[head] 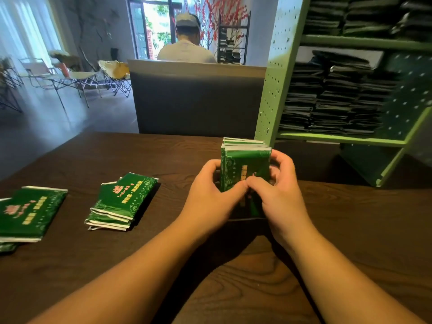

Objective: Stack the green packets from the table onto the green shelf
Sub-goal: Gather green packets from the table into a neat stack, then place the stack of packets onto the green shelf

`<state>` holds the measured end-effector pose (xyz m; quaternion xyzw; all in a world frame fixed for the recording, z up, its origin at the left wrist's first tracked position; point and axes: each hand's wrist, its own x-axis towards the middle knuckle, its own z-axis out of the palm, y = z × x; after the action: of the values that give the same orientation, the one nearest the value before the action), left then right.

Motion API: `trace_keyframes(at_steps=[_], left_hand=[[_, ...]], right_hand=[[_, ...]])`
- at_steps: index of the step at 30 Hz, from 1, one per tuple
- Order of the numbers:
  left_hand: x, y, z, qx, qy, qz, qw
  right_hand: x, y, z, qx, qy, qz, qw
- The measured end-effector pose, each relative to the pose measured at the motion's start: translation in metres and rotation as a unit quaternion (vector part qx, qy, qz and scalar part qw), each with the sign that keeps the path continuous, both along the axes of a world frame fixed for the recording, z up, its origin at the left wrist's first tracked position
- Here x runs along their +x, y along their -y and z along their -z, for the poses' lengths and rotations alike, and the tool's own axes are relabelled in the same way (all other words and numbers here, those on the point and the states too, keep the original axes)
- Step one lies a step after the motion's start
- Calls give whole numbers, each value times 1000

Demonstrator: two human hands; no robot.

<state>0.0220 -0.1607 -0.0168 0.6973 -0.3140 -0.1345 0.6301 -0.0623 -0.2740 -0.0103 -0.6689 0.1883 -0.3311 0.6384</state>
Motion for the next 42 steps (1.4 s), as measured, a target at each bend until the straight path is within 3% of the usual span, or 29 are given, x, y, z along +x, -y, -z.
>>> trace_keyframes(at_steps=[3, 6, 8, 10, 18, 22, 30, 35, 42], left_hand=[[-5, 3, -27, -52, -94, -6, 994], [-12, 5, -63, -81, -176, 26, 981], [-17, 9, -86, -82, -204, 48, 974], [-25, 13, -112, -77, -234, 72, 966], [-68, 21, -209, -30, -271, 221, 936], [-70, 28, -240, 0, -185, 230, 956], [-68, 46, -283, -27, -170, 218, 961], [-61, 61, -320, -32, -142, 185, 972], [-43, 71, -344, -22, -66, 169, 983]], right_hand=[[-15, -1, -17, -207, 44, 39, 977], [-41, -1, -39, -511, 40, 41, 857], [-50, 3, -48, -628, 19, 47, 777], [-56, 9, -60, -678, 15, 62, 732], [-91, 37, -153, -762, 137, 197, 602], [-111, 51, -202, -781, 141, 208, 572], [-115, 76, -266, -814, 126, 230, 518], [-103, 89, -307, -789, 141, 254, 541], [-84, 128, -376, -718, 158, 296, 610]])
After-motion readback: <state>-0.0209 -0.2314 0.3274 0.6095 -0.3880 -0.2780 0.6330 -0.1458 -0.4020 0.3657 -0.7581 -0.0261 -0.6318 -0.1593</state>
